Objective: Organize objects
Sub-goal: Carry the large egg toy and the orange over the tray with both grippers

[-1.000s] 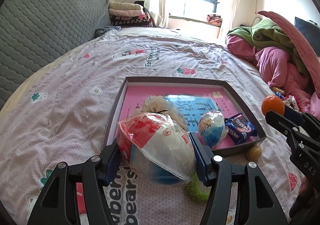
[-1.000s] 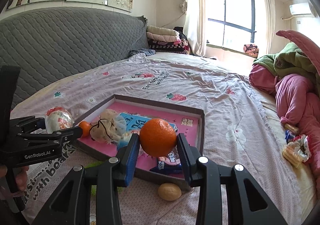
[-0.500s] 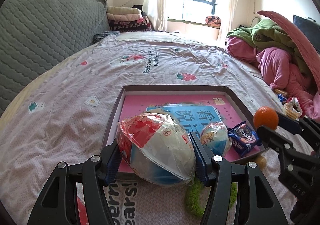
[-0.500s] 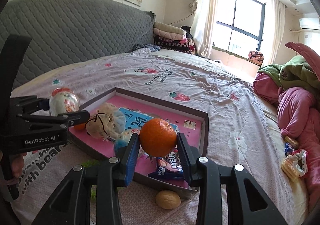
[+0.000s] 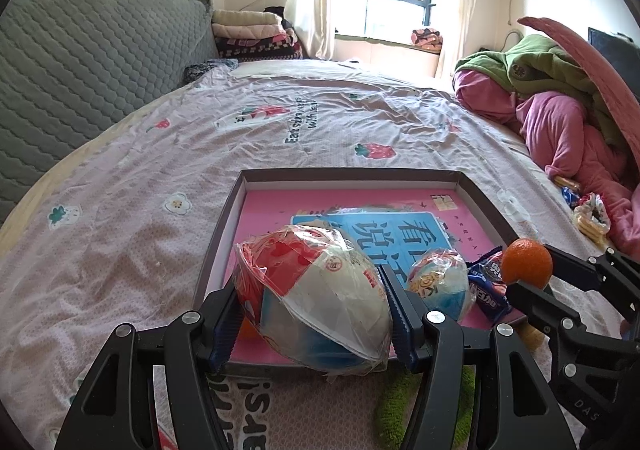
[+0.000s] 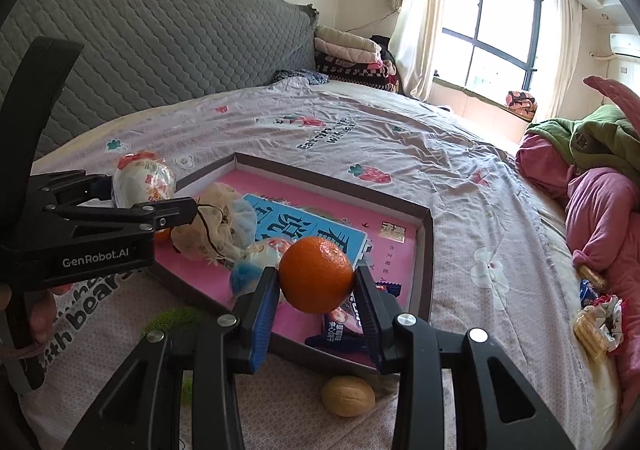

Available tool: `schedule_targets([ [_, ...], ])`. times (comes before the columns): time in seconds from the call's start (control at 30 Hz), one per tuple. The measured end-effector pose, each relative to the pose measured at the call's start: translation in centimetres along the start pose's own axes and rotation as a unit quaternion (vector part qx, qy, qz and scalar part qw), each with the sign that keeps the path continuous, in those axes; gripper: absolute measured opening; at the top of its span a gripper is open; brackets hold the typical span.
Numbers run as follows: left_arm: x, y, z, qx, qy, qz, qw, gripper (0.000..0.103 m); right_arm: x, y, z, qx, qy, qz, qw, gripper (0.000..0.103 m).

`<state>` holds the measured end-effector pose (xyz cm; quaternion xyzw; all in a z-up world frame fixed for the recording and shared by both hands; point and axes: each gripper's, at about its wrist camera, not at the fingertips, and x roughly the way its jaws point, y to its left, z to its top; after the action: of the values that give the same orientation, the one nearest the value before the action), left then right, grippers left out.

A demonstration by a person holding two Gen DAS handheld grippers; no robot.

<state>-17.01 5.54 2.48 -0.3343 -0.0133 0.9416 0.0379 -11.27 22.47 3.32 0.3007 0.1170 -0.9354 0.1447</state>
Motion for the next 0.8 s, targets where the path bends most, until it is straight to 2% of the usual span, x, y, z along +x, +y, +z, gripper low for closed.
schedule_targets([
  [0.47,2.3,0.3,-1.0,-0.004,0.014,-0.008,0.9999,0.064,3.5,0.3,-1.1,-0.005,0.045,0.004,0.999,0.039],
  [0.8,3.4,-0.3,-1.2,0.002,0.02,-0.005,0.9998,0.064,4.3,0.7,-1.2,-0.006,0.052,0.01,0.999,0.039],
])
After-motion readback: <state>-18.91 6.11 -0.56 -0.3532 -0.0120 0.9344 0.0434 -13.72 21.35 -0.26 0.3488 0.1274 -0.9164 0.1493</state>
